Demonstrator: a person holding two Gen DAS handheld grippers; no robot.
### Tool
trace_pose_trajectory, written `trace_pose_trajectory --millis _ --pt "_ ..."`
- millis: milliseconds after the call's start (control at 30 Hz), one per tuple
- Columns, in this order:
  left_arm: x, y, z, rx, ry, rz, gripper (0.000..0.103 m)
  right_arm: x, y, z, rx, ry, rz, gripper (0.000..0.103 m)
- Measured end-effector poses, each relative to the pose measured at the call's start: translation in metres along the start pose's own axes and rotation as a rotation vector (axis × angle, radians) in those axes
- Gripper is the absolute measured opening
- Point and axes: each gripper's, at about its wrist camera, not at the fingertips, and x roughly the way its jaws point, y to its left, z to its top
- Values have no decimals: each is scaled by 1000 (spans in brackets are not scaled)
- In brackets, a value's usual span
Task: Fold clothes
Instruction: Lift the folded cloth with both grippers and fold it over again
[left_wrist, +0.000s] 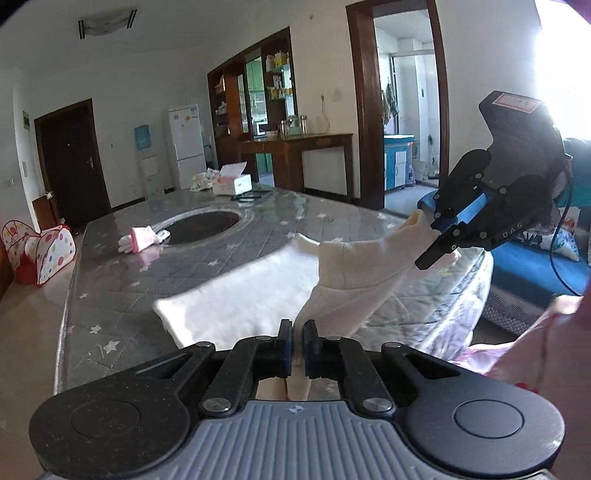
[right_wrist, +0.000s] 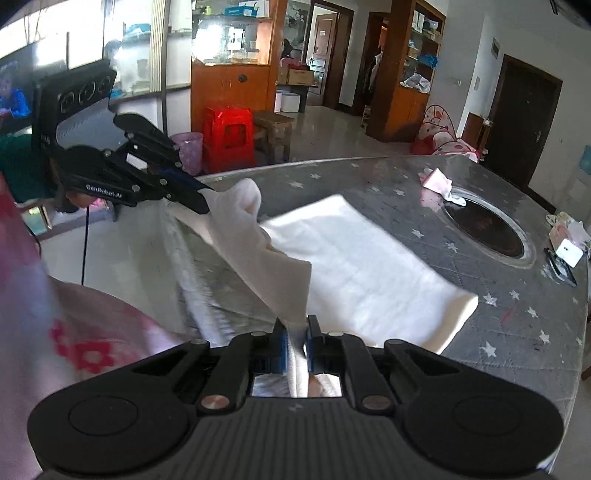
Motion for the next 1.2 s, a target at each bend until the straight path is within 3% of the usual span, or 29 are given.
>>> trace_pose_trajectory --millis 167,367,667,1000,1200 --pt "2 6 13 2 -8 10 6 -4 -5 13 21 -9 -18 8" --pt "5 13 28 5 -16 21 6 14 -42 35 48 -12 -55 8" --pt "84 58 42 -12 84 52 6 75 -108 60 80 48 -74 8" --pt "145 94 36 -80 170 68 6 142 -142 39 187 86 -134 10" --pt "159 101 30 -122 194 103 8 148 -157 23 284 65 -166 25"
